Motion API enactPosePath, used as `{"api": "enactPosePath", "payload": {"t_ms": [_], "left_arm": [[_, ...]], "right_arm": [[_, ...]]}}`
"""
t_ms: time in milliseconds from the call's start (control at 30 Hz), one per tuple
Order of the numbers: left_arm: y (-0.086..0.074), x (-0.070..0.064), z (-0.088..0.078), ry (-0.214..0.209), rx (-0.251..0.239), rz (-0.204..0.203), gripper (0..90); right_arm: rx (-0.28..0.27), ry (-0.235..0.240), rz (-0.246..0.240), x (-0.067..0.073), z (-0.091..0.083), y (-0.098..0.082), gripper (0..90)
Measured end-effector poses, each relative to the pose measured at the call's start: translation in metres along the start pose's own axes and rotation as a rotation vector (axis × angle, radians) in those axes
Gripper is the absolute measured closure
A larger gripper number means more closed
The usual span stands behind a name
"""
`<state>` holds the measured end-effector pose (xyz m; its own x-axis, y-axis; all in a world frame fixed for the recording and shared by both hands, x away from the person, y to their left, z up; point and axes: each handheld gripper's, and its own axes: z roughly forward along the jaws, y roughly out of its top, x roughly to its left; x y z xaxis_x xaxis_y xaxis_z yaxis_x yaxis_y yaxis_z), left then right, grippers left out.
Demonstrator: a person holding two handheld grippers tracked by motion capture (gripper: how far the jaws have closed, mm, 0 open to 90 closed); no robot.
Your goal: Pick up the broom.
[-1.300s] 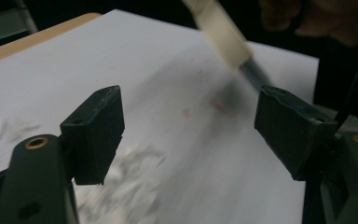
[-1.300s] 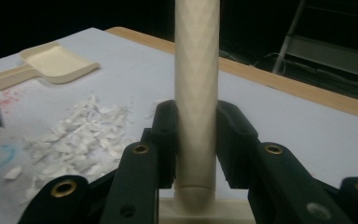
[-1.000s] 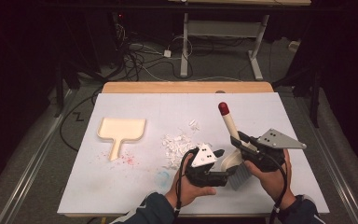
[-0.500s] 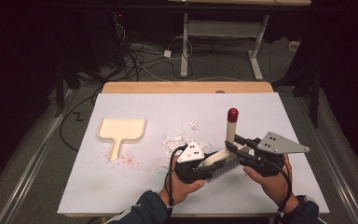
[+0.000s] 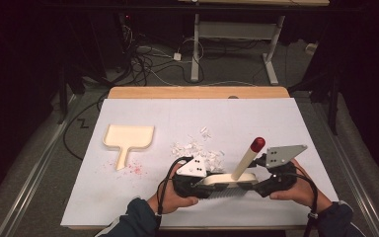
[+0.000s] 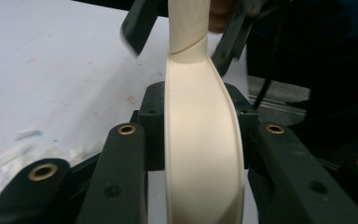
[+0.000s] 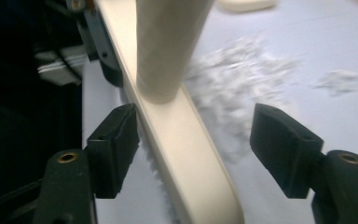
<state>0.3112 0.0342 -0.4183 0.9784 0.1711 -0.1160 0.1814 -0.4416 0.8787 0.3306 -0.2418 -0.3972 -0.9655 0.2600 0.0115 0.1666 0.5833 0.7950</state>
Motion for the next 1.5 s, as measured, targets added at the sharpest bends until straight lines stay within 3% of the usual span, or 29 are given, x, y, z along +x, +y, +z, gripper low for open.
{"api": "enactPosePath", "payload": {"t_ms": [100, 133, 200, 267, 300, 367, 467, 500, 533, 567, 600, 633, 700, 767, 800, 833, 867, 900, 933, 1100, 1233, 1467, 1500], "left_arm": [[0.001, -0.001, 0.003, -0.036, 0.011, 0.018, 64.5], [0.001, -0.001, 0.004, -0.044, 0.008, 0.023, 64.4], [0.0, -0.002, 0.003, -0.049, 0.007, 0.036, 64.3], [0.0, -0.001, 0.003, -0.042, 0.015, 0.044, 64.1], [0.0, -0.001, 0.002, -0.03, 0.016, 0.049, 61.2], [0.0, -0.004, -0.001, 0.033, 0.022, 0.073, 56.5], [0.001, -0.005, -0.005, 0.066, 0.029, 0.077, 42.5], [0.001, -0.007, -0.007, 0.114, 0.039, 0.085, 42.5], [0.0, -0.008, -0.015, 0.189, 0.05, 0.109, 29.0], [0.0, -0.008, -0.015, 0.189, 0.05, 0.109, 27.8], [-0.003, -0.009, -0.027, 0.279, 0.05, 0.116, 22.5], [-0.003, -0.009, -0.027, 0.279, 0.05, 0.116, 19.9], [-0.01, -0.009, -0.039, 0.347, 0.06, 0.121, 18.3], [-0.029, -0.006, -0.062, 0.459, 0.064, 0.108, 16.5], [-0.034, -0.006, -0.068, 0.492, 0.066, 0.102, 16.5], [-0.034, -0.006, -0.068, 0.492, 0.066, 0.102, 16.5], [-0.051, -0.003, -0.082, 0.58, 0.095, 0.083, 16.5], [-0.059, -0.002, -0.088, 0.612, 0.097, 0.061, 16.5], [-0.059, -0.002, -0.088, 0.612, 0.097, 0.061, 16.5], [-0.101, -0.003, -0.117, 0.733, 0.145, -0.013, 16.5], [-0.118, -0.01, -0.122, 0.733, 0.161, -0.061, 16.5], [-0.121, -0.015, -0.12, 0.726, 0.157, -0.064, 16.4], [-0.121, -0.015, -0.119, 0.727, 0.16, -0.063, 16.4]], "right_arm": [[0.044, 0.118, 0.0, -0.001, 0.015, -0.005, 37.9], [0.045, 0.146, -0.016, -0.002, 0.02, -0.006, 43.9], [0.069, 0.223, 0.023, -0.001, 0.026, -0.01, 56.2], [0.072, 0.227, 0.008, -0.001, 0.027, -0.011, 58.5], [0.073, 0.245, -0.009, -0.001, 0.028, -0.01, 65.0], [0.084, 0.226, 0.006, 0.004, 0.026, -0.007, 66.8], [0.07, 0.185, -0.008, 0.005, 0.024, -0.003, 68.0], [0.07, 0.185, -0.008, 0.005, 0.024, -0.003, 68.0], [0.061, 0.149, 0.008, 0.004, 0.019, -0.001, 68.2], [0.057, 0.125, 0.013, 0.003, 0.017, 0.0, 68.2], [0.06, 0.084, 0.024, 0.002, 0.013, 0.001, 68.2], [0.057, 0.051, 0.033, 0.001, 0.011, 0.002, 68.2], [0.045, 0.009, 0.053, -0.002, 0.005, 0.002, 68.2], [0.035, -0.04, 0.06, -0.005, 0.001, 0.002, 68.2], [0.034, -0.074, 0.066, -0.007, -0.002, 0.002, 68.2], [0.031, -0.094, 0.071, -0.009, -0.003, 0.002, 68.2], [0.026, -0.114, 0.09, -0.011, -0.005, 0.001, 68.3], [0.024, -0.127, 0.09, -0.012, -0.006, 0.001, 68.3], [0.02, -0.145, 0.093, -0.014, -0.007, 0.001, 68.3], [0.01, -0.208, 0.11, -0.02, -0.01, -0.001, 68.3], [-0.003, -0.228, 0.118, -0.023, -0.013, -0.002, 68.4], [-0.011, -0.276, 0.133, -0.027, -0.018, -0.003, 68.4], [-0.009, -0.3, 0.134, -0.028, -0.019, -0.004, 68.4]]}}
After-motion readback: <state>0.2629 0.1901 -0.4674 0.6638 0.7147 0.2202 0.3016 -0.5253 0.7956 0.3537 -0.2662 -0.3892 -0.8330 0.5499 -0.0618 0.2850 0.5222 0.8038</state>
